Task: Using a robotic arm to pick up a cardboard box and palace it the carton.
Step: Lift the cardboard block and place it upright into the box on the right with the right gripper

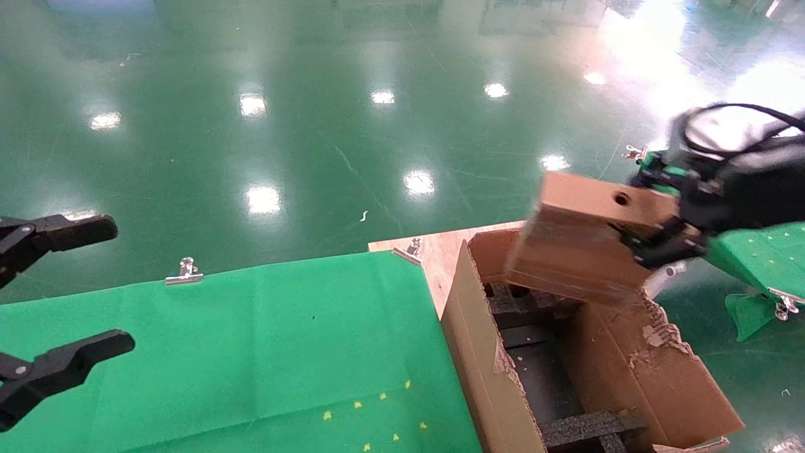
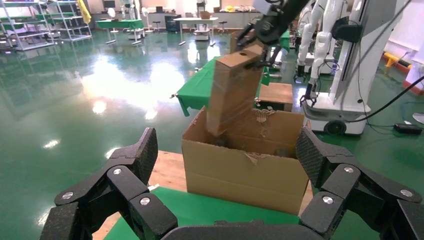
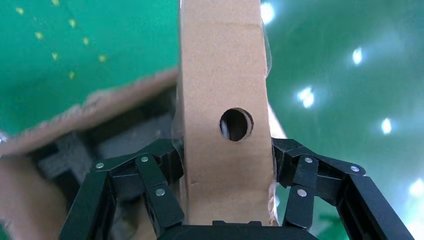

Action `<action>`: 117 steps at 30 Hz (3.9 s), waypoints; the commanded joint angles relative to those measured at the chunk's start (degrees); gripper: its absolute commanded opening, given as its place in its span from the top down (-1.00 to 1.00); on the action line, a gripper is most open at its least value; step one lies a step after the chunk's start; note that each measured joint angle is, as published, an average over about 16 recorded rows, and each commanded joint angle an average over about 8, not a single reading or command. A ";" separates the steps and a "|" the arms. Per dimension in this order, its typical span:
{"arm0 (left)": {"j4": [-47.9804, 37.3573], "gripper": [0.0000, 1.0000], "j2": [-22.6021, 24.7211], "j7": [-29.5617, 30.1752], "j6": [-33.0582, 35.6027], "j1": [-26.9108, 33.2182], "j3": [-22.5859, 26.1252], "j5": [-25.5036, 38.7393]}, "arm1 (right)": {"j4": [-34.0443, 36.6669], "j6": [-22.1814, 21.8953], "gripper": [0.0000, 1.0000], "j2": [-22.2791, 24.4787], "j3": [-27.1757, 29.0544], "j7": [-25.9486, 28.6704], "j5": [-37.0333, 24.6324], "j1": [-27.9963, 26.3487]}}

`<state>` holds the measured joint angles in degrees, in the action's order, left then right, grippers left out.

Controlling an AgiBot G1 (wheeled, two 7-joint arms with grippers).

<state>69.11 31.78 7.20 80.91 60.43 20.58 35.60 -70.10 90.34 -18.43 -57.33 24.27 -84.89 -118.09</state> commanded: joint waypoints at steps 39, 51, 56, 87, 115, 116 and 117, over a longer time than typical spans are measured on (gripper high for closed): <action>-0.01 -1.00 -0.01 0.00 -0.02 -0.02 0.00 -0.01 | -7.50 -13.72 1.00 11.48 -8.44 29.24 0.51 10.75; -0.01 -1.00 -0.01 0.00 -0.02 -0.02 0.00 -0.01 | -7.72 -16.70 1.00 12.09 -10.63 42.48 -2.26 13.34; -0.01 -1.00 -0.01 0.00 -0.02 -0.02 0.00 -0.01 | -7.75 -17.43 1.00 11.98 -11.15 45.69 -5.24 13.71; -0.02 -1.00 -0.02 0.00 -0.04 -0.03 0.00 -0.02 | -6.91 -21.15 1.00 7.37 -13.80 62.69 -16.34 16.11; -0.02 -1.00 -0.02 0.00 -0.04 -0.03 0.00 -0.02 | -7.08 -33.96 1.00 2.98 -18.23 73.96 -23.43 24.73; -0.02 -1.00 -0.02 0.00 -0.04 -0.03 0.00 -0.02 | -7.06 -34.46 1.00 2.89 -18.43 74.25 -23.68 25.13; -0.02 -1.00 -0.02 0.00 -0.04 -0.03 0.00 -0.02 | -7.03 -34.95 1.00 2.81 -18.62 74.53 -23.93 25.54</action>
<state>69.08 31.76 7.20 80.87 60.40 20.58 35.58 -77.10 55.48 -15.61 -75.93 98.76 -108.69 -92.58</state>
